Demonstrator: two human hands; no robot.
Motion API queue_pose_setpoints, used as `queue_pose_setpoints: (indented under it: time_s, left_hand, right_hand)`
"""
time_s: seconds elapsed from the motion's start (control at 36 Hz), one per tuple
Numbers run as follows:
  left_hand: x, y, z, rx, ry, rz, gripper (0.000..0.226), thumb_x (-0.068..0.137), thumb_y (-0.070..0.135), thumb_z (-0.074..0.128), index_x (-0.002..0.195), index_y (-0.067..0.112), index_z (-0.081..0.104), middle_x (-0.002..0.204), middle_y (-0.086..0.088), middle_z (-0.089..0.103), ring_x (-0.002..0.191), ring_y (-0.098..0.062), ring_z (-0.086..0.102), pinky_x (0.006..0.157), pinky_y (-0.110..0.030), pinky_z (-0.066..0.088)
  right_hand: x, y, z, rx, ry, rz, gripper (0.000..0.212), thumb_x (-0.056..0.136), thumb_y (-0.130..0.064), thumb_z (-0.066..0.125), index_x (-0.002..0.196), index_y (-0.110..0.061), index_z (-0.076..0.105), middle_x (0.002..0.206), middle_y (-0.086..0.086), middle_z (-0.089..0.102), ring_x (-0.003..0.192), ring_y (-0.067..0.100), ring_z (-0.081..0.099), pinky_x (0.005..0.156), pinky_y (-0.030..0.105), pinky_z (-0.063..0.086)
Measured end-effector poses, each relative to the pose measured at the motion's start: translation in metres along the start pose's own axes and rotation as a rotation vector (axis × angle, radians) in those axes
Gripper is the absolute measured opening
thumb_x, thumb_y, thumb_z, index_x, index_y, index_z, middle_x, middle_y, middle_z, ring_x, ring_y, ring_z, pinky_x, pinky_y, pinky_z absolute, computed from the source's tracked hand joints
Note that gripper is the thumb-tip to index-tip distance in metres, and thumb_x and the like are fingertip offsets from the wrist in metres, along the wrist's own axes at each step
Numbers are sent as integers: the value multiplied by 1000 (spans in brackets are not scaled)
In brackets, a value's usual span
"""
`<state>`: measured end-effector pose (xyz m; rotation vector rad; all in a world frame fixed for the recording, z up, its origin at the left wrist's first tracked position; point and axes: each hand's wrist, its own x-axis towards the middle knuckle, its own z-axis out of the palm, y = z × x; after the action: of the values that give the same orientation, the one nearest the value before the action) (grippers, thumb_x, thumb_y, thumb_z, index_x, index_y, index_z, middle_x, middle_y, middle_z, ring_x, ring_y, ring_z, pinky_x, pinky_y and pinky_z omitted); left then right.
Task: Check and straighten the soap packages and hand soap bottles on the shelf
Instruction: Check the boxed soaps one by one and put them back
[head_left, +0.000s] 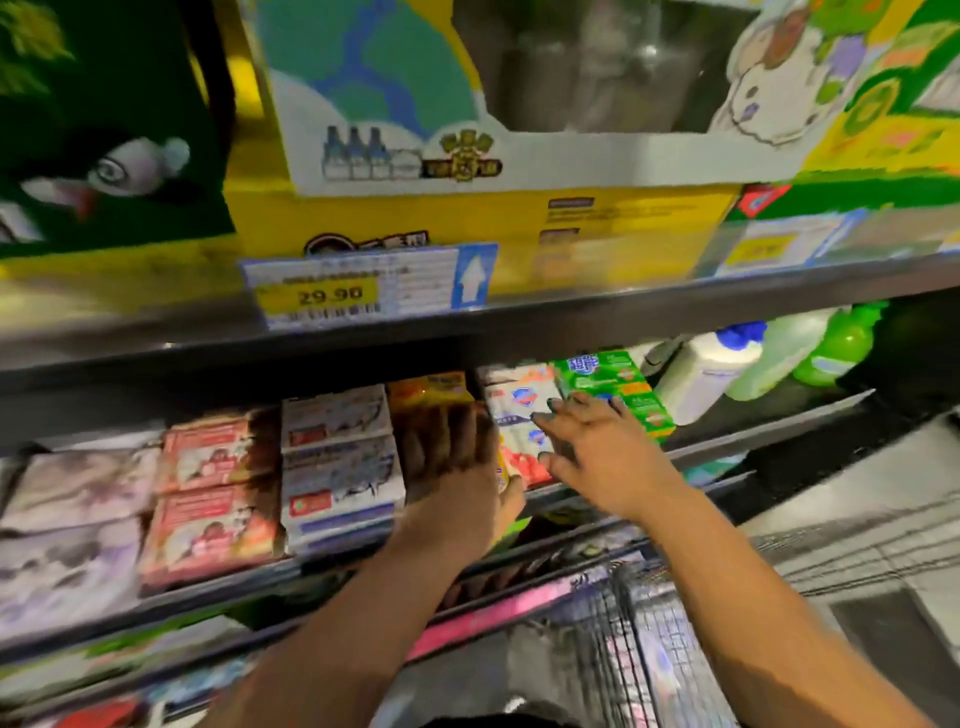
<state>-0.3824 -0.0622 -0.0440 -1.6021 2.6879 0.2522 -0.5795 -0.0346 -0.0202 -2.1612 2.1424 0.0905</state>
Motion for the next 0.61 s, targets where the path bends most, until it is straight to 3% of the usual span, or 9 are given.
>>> queue_pose_setpoints:
  time_s: [0.06,0.14,0.22,0.28,0.36,0.42,0.47,0.61]
  left_hand:
    - [2,1,5,15,-19,10,80,93,65,32,157,21,12,165,-9,6,149,-40,3,116,-61,2]
    - [1,2,1,12,-8,21,78,95,62,25,157,22,1,165,-8,-7,150,-38,-8,117,-61,-3]
    - [0,3,-5,-21,-57,22,76,98,61,26,157,24,-4,165,-4,-13,150,-33,-15,116,-58,-6]
    - [0,4,-7,-36,-66,9,76,98,60,26,157,24,-5,165,-2,-14,150,-31,-17,116,-56,-8]
    - [0,4,-8,-52,-74,-2,76,97,60,27,157,25,-4,165,-2,-15,150,-31,-19,117,-56,-11]
    - [-1,4,-9,-56,-101,-11,75,97,60,26,157,27,-5,164,-1,-18,149,-29,-21,117,-56,-13]
    - [0,3,-10,-73,-107,-14,74,97,61,27,157,29,-3,164,0,-18,149,-28,-21,117,-55,-14]
    - [3,4,-16,-55,1,-10,71,93,63,35,152,26,20,160,-4,11,146,-30,6,111,-51,2]
  right_hand:
    - [-4,-2,3,18,11,10,69,86,-62,27,147,-37,44,158,-6,37,151,20,18,118,60,9]
    - [-8,-2,10,23,17,17,69,89,-67,17,148,-40,41,159,-11,33,152,16,11,117,61,6]
    - [-10,1,12,34,23,19,51,101,-56,34,150,-41,37,161,-13,29,153,14,5,117,62,4]
    - [-8,2,11,22,14,12,51,102,-55,35,151,-42,33,161,-14,27,153,14,4,117,62,3]
    - [-6,2,7,-40,0,-16,69,89,-68,13,153,-44,27,159,-12,31,152,19,9,115,60,2]
    - [-2,3,5,-70,35,-31,82,78,-71,5,151,-45,30,153,-9,38,150,26,11,114,58,1]
    - [5,4,2,-84,74,-39,81,77,-71,8,148,-45,37,150,-3,39,149,31,10,113,56,1]
    - [31,10,-8,-117,47,-52,89,72,-77,11,151,-43,31,158,-2,29,145,30,18,113,48,18]
